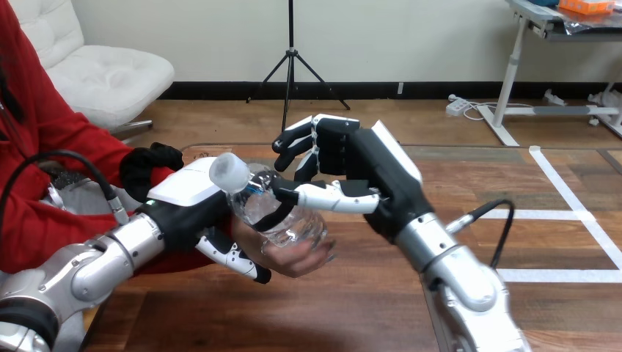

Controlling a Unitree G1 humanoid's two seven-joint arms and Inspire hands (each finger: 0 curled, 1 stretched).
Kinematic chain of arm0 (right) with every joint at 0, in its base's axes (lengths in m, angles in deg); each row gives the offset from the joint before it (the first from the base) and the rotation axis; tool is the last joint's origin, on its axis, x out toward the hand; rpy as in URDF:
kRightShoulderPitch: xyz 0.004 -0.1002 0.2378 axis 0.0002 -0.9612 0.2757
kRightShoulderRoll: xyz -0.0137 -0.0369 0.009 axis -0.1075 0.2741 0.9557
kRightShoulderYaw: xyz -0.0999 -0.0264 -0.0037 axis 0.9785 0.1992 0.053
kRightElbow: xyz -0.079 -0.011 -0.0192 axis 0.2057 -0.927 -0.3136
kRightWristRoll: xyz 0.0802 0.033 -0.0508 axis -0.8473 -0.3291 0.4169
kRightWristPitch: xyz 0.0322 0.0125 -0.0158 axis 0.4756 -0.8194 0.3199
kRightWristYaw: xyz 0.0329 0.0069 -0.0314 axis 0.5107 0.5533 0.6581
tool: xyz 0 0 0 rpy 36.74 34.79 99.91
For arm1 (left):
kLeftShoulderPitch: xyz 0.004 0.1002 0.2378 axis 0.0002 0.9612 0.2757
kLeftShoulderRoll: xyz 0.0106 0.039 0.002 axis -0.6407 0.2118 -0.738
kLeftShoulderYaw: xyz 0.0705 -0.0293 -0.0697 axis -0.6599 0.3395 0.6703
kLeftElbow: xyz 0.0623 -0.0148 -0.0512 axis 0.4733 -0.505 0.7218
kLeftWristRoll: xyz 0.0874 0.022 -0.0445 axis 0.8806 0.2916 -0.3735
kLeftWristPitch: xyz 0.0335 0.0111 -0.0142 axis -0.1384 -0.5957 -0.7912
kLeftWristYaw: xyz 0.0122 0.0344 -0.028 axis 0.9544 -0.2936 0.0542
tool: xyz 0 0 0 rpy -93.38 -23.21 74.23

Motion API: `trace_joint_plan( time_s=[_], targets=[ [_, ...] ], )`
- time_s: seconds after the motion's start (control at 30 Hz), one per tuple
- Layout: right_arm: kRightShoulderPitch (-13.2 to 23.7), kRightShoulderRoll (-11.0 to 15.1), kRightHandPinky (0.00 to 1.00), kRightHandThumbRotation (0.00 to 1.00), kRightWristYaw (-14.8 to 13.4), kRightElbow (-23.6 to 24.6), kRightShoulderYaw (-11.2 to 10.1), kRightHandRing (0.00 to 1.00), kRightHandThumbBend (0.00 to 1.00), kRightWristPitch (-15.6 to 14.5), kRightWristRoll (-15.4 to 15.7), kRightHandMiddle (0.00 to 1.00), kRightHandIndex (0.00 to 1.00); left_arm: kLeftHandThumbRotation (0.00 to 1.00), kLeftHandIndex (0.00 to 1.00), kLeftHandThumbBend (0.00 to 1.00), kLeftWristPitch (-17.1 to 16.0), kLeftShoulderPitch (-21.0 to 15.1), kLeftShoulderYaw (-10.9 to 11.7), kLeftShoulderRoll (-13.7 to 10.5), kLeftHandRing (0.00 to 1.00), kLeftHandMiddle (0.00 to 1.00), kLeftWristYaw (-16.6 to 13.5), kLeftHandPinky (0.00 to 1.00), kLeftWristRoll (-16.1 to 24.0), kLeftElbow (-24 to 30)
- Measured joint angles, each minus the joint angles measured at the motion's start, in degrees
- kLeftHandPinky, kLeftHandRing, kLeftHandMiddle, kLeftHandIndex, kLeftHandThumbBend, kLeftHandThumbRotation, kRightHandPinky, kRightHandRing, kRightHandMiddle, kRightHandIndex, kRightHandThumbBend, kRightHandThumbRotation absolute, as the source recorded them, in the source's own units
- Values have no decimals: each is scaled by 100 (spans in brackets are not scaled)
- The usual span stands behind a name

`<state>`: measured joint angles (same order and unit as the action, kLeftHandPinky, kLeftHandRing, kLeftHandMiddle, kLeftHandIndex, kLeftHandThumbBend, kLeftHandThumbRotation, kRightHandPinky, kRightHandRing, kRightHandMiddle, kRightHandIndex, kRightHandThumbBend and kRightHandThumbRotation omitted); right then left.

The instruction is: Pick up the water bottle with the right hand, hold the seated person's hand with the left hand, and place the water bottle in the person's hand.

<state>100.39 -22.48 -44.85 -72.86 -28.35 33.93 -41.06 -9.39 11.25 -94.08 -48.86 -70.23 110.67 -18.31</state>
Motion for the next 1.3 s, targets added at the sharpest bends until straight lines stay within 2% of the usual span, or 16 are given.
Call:
trace_joint_plan(
  time_s=[0.03, 0.27, 0.57, 0.93, 1.3],
  targets=[
    [-12, 35, 47, 60, 28, 45, -2, 54, 97, -12, 0, 58, 64, 60, 94, 100, 10, 5, 0, -13, 82, 88, -30, 76, 36, 14],
    [-91, 324, 52, 69, 219, 346, -56, 60, 100, -206, -76, 63, 70, 64, 99, 100, 148, 26, -16, -114, 92, 96, -215, 87, 255, 78],
    [-189, 690, 59, 73, 415, 566, -142, 66, 100, -356, -194, 69, 75, 69, 100, 100, 155, 59, -15, -198, 98, 99, -347, 93, 292, 80],
    [-349, 1055, 62, 74, 589, 629, -285, 68, 100, -363, -323, 72, 77, 75, 100, 100, 86, 72, -3, -268, 100, 100, -381, 98, 246, 83],
    [-557, 1240, 62, 77, 606, 736, -478, 68, 100, -295, -451, 71, 77, 81, 100, 100, -63, 120, 57, -318, 100, 100, -395, 100, -40, 82]
  ],
)
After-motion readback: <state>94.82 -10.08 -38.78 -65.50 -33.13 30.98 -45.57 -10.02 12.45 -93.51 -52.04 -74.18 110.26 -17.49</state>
